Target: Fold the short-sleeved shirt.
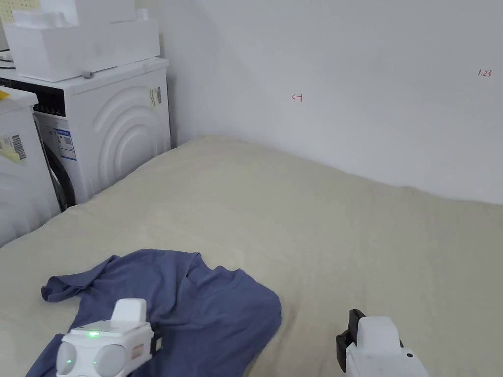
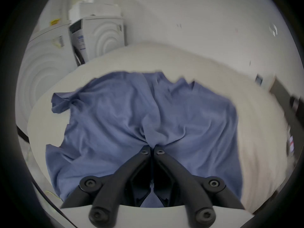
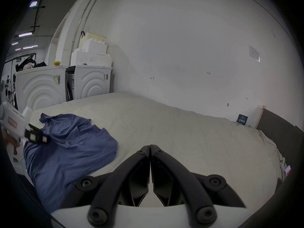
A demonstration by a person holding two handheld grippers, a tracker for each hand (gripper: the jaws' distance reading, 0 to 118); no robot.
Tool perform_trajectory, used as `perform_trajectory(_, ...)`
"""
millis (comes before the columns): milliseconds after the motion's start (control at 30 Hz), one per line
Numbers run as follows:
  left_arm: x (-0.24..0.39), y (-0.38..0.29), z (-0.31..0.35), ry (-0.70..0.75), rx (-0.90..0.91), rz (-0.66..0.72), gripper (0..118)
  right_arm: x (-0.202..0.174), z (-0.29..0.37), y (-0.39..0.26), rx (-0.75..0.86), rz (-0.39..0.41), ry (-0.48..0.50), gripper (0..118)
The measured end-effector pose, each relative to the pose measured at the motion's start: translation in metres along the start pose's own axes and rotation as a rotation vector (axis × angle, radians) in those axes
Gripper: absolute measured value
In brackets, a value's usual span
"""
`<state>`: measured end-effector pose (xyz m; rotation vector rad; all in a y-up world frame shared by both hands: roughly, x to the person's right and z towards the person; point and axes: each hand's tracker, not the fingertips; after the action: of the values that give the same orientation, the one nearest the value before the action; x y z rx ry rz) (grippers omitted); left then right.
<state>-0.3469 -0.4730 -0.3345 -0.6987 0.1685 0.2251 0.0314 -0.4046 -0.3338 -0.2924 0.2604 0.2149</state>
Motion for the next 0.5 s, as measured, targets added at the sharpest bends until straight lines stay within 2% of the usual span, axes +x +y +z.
perform_trajectory(267,0.01,0.024,0.066,-0.078,0.199,0.054,0,0.04,0.012,0.001,0.052,-0.068,-0.073,2)
perform_trajectory(500,0.067,0.062,0.099,-0.156,0.338,-0.016,0,0.096,0.041,0.008,0.099,-0.081,-0.18,1)
